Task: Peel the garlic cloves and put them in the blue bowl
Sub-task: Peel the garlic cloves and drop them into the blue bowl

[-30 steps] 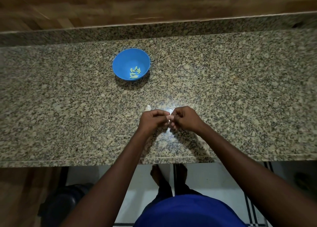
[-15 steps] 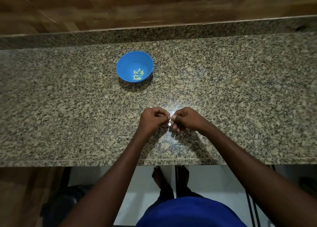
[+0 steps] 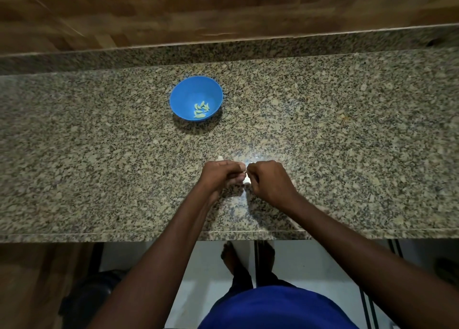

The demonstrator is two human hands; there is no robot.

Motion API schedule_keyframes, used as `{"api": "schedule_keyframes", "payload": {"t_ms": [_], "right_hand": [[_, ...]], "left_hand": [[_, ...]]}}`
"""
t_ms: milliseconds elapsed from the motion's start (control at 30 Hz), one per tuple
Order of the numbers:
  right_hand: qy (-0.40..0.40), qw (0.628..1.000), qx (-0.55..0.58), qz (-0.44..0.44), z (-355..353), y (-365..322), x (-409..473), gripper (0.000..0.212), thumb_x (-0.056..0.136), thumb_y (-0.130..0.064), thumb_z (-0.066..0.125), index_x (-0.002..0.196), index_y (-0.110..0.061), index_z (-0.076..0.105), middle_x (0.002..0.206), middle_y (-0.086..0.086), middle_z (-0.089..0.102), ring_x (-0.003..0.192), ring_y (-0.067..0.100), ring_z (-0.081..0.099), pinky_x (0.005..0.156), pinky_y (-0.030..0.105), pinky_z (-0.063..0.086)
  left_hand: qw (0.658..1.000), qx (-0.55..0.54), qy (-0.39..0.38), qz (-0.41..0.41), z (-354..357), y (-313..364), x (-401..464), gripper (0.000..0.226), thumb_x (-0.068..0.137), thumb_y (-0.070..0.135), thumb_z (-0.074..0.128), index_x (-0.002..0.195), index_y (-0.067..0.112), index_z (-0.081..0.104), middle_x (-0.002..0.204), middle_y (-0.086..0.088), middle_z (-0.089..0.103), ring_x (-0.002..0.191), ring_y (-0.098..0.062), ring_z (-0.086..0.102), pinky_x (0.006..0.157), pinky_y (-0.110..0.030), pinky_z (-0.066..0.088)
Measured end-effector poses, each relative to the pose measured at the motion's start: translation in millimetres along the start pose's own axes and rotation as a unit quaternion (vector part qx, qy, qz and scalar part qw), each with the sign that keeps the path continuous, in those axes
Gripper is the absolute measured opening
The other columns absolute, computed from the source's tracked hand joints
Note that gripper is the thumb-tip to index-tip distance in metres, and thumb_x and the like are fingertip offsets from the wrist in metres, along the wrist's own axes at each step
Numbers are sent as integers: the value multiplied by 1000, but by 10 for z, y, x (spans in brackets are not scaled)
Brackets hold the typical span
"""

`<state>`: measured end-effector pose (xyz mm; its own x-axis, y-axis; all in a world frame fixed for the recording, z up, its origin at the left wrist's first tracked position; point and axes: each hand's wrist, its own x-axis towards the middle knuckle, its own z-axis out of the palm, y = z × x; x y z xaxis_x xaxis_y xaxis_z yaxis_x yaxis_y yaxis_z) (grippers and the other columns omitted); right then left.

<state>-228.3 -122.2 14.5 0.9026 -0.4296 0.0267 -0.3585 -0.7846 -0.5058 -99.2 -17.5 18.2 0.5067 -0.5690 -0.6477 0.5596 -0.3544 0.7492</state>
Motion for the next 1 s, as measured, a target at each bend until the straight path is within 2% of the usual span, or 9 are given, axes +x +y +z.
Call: {"api": "schedule_keyframes", "payload": {"t_ms": [67,133,233,367,433,533,600,767,1000], "right_hand": [[5,1000,25,14,8,19,-8,23,86,-14,54,64,-10,60,55,8,58,48,24,51,49,35,45],[-18,976,182,117,-52,11,23,27,90,-10,56,65,-6,66,54,8,61,45,20,53,46,28,44],[-103,827,464,298,-154,-35,79,27,92,-4,53,69,2,67,55,12,59,40,16,48,38,19,34],[-191,682,600,373,-201,-32,99,27,98,-6,42,75,-4,56,53,1,49,40,7,35,34,15,20],[-175,722,571,348,-202,-27,75,30,101,-6,46,78,0,64,59,6,60,43,10,47,39,16,33],[-76,892,360,261,-124,-40,39,25,98,-12,61,80,-3,76,66,8,73,53,19,66,52,28,56],[2,955,202,219,-28,-32,35,20,94,-19,69,77,-13,79,63,0,73,56,13,69,57,29,58],[50,916,283,280,108,52,17,16,88,-13,74,72,-14,75,59,2,71,53,20,71,57,46,62],[40,886,359,291,117,151,-3,14,85,-6,72,72,-10,69,59,11,70,54,32,71,53,55,59]], "left_hand": [[1000,-18,-5,-9,-4,-9,-15,5,84,-5,73,88,-7,72,84,-20,74,72,-23,71,70,-27,63],[1000,-10,-9,20,-8,-33,-49,6,85,-5,72,91,-7,72,84,-21,74,73,-25,71,71,-27,62],[989,83,-4,125,-14,-64,-91,7,84,-3,75,91,-1,75,82,-21,74,72,-24,69,72,-31,61],[970,147,10,195,-28,-85,-78,7,83,2,77,85,9,78,77,-13,75,68,-20,70,69,-32,59],[970,146,37,189,-6,-97,-77,7,84,2,77,85,8,78,77,-11,76,68,-20,70,69,-33,61],[986,91,72,120,42,-135,-82,5,85,1,75,87,5,76,81,-16,76,73,-25,72,77,-39,62],[995,42,79,52,77,-151,-66,6,86,2,74,91,1,75,83,-18,76,74,-28,69,78,-40,59],[995,-53,88,-17,115,-159,-58,6,87,0,73,92,-3,71,72,-14,71,61,-20,62,63,-29,55],[952,238,148,121,12,-245,27,9,79,7,81,80,9,72,73,-7,74,64,-16,72,62,-28,60]]}}
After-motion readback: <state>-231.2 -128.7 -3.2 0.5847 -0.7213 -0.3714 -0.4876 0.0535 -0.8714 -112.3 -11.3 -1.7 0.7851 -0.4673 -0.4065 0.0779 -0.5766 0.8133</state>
